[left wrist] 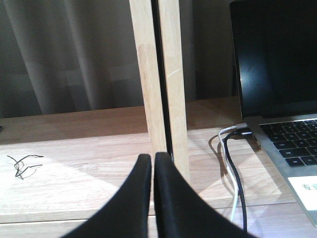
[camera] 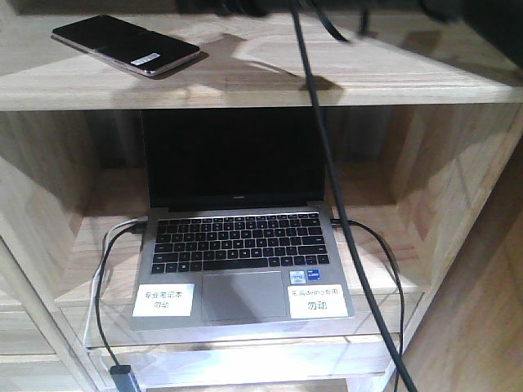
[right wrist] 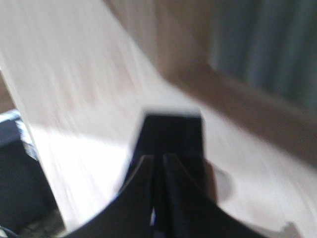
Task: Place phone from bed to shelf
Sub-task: 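Withdraw the open right gripper away from the phone and shelf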
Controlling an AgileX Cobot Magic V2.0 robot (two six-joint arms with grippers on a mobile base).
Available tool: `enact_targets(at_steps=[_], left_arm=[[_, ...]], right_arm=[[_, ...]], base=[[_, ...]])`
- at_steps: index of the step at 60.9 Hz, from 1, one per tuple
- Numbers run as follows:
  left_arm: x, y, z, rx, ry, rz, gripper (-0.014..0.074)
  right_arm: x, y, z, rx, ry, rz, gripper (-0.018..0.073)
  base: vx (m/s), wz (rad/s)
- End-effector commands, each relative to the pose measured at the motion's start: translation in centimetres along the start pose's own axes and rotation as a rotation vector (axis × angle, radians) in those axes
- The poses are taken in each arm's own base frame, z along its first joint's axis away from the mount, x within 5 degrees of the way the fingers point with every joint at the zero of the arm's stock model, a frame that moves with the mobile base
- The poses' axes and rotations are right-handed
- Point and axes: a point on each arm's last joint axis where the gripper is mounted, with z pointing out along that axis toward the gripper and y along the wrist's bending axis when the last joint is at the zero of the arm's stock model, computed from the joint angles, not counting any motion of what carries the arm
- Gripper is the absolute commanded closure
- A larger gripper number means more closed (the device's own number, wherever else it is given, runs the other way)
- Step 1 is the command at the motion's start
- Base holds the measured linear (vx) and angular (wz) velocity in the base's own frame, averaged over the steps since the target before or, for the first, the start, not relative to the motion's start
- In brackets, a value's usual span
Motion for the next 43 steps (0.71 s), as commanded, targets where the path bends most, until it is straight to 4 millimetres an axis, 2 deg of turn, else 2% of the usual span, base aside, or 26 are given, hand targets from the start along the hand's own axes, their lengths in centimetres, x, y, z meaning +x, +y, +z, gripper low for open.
enact_targets(at_steps=[1,17,26,43], left_arm=[[-1.4,0.2,-0.3,-0.014,-0.106,-0.015,0.0595],[-1.4,0.2,-0.3,-0.014,-0.106,-0.015,0.0595],[-1.4,0.2,-0.3,-0.014,-0.106,-0.015,0.0595],[-1.4,0.2,-0.3,-0.014,-0.106,-0.015,0.0595]], right_arm=[[-1.8,0.9,-4.0,0.100,-0.144,-0.046,0.0568],[1.7,2.6,-9.4,0.225,-0.185,-0.045,0.0568],[3.7,4.3,-13.2,0.259,-0.202,-0.058,0.0568],[8.9,7.7,-19.9,0.295,-0.253,-0.065,0.0568]], base=[[0.00,0.00],[0.00,0.00],[0.00,0.00],[0.00,0.00]])
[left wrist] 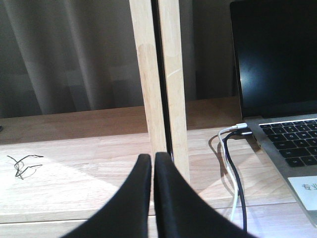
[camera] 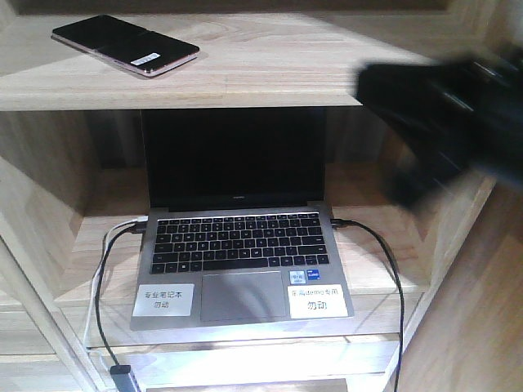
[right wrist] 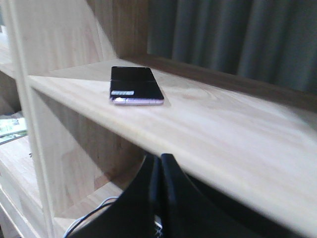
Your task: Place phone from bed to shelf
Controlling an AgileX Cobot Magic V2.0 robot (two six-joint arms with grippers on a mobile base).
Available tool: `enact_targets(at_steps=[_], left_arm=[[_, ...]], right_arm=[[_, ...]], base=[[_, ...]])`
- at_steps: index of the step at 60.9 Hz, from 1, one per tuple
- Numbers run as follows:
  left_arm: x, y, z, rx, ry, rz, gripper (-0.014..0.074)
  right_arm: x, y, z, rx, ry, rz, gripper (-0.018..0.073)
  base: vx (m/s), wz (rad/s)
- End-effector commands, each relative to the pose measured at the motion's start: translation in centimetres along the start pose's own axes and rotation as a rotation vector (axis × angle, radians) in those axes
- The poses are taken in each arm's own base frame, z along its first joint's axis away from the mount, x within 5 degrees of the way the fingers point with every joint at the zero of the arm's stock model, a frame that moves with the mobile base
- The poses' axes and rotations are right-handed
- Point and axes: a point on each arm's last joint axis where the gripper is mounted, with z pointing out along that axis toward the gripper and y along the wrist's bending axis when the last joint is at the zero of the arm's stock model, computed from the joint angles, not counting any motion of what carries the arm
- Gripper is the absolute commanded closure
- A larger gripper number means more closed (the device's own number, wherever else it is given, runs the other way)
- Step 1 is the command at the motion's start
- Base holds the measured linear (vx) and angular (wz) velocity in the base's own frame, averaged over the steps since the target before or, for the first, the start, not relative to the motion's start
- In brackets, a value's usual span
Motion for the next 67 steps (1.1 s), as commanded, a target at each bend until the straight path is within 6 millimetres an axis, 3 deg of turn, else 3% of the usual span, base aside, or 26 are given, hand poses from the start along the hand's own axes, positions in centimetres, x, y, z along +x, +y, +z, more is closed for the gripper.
enact_targets(at_steps=[1,18,36,67], left_arm=[[-1.4,0.2,-0.3,-0.014,-0.106,-0.015,0.0595],[-1.4,0.2,-0.3,-0.014,-0.106,-0.015,0.0595],[-1.4,0.2,-0.3,-0.014,-0.106,-0.015,0.0595],[-1.4,0.2,-0.3,-0.014,-0.106,-0.015,0.0595]], right_arm=[[0.0,0.2,-3.0,0.053,-0.090,0.000,0.0568],[5.2,2.0,-9.3,0.055,-0.157,-0.005,0.0568],[10.0,2.8,-11.6,0.056,-0.172,-0.010,0.0568],[10.3,2.8,-11.7,0.055,-0.173,-0.010,0.0568]], base=[[0.00,0.00],[0.00,0.00],[0.00,0.00],[0.00,0.00]])
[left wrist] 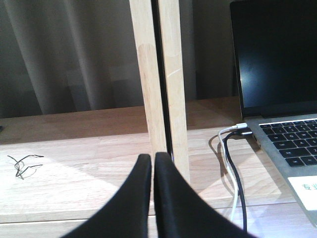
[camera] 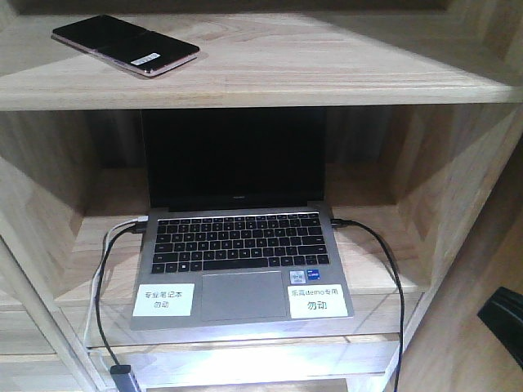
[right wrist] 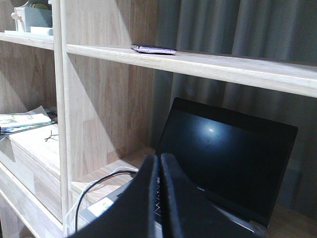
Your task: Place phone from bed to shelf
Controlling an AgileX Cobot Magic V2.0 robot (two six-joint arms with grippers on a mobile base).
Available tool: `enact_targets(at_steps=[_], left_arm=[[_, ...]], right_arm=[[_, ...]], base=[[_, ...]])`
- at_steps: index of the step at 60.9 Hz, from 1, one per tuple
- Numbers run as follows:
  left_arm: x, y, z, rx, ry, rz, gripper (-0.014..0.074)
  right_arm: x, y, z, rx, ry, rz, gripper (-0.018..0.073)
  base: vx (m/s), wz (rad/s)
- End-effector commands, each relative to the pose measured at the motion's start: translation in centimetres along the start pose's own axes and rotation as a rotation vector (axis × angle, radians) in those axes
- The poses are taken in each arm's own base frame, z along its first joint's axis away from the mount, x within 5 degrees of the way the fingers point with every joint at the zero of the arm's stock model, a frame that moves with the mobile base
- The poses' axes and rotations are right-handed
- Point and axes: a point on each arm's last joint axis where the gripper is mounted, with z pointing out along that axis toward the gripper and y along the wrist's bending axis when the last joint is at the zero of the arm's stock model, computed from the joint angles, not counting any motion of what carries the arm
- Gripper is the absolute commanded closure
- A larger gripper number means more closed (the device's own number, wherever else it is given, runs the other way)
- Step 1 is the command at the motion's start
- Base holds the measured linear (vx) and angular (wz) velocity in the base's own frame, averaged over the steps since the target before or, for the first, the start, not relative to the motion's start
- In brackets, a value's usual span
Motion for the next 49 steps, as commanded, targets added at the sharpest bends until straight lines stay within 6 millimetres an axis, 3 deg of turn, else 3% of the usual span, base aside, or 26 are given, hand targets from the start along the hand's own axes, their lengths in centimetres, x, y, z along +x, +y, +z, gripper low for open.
enact_targets(at_steps=[1,49], left_arm=[[-1.42,0.19,-0.30,-0.014,-0.106,-0.015,0.0595],[-1.42,0.19,-0.30,-0.014,-0.106,-0.015,0.0595]], right_arm=[[-1.19,-0.41,-0.05,0.043,-0.051,0.006,0.0568],[-0.66,-1.12,-0.09,0.122,0.005,0.035,0.0568]], base=[[0.00,0.00],[0.00,0.00]])
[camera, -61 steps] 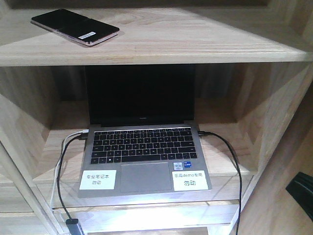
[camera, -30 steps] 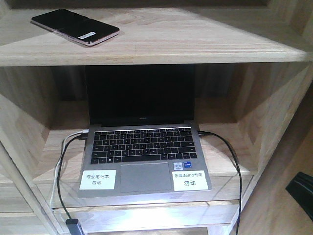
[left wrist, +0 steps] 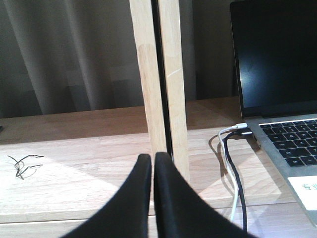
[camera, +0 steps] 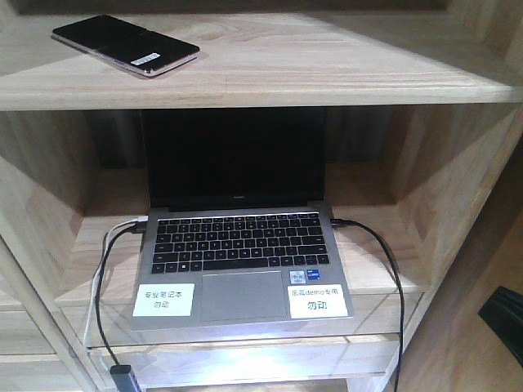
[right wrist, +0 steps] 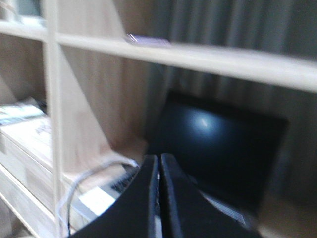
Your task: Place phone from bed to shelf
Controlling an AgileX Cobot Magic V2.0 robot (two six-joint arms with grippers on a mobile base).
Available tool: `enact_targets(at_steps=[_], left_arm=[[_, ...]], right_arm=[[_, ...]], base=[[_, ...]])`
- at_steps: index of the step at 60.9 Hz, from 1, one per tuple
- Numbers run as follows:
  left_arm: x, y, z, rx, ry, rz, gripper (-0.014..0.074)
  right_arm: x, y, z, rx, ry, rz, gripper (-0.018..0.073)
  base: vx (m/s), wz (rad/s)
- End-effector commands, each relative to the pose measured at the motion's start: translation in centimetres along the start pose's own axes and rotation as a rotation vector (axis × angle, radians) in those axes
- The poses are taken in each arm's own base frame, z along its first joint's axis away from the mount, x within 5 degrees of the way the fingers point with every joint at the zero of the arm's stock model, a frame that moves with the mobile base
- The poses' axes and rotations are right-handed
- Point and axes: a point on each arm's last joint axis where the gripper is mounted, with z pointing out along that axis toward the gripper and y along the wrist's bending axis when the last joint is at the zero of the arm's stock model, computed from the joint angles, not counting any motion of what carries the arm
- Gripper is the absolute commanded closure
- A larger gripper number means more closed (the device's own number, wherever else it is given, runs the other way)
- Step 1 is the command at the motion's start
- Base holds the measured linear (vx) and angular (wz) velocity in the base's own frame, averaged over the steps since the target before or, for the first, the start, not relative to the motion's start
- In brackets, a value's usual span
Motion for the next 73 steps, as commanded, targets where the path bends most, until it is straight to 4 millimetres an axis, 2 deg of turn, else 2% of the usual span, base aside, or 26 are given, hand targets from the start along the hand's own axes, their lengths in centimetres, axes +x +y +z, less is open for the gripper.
enact_targets(at_steps=[1,25,37,62,66,73], left_arm=[[-1.4,0.2,-0.3,-0.014,-0.106,-0.015,0.0595],[-1.4,0.2,-0.3,-0.014,-0.106,-0.015,0.0595],[-1.4,0.2,-0.3,-0.014,-0.106,-0.015,0.0595],[-1.4,0.2,-0.3,-0.014,-0.106,-0.015,0.0595],[-1.4,0.2,-0.3,-0.014,-0.106,-0.015,0.0595],[-1.4,0.2,-0.3,-0.014,-0.106,-0.015,0.0595]], right_arm=[[-1.1,-0.7,-0.1,0.078,-0.045,0.022,0.0568],[-1.1,-1.3,-0.2,0.138,-0.048,0.035,0.0568],[-1.3,-1.4,-0.2,0.164,-0.057,-0.056,0.0568],[-1.0,-3.5,-0.9,0.499,-0.005,-0.095,0.0568],[-0.5,-3.7,-0.9,0.533,-0.005,-0.091,0.0568],[1.7,-3.9,-1.2,0.595,-0.051,-0.043,0.0568]], base=[[0.00,0.00],[0.00,0.00],[0.00,0.00],[0.00,0.00],[0.00,0.00],[0.00,0.00]])
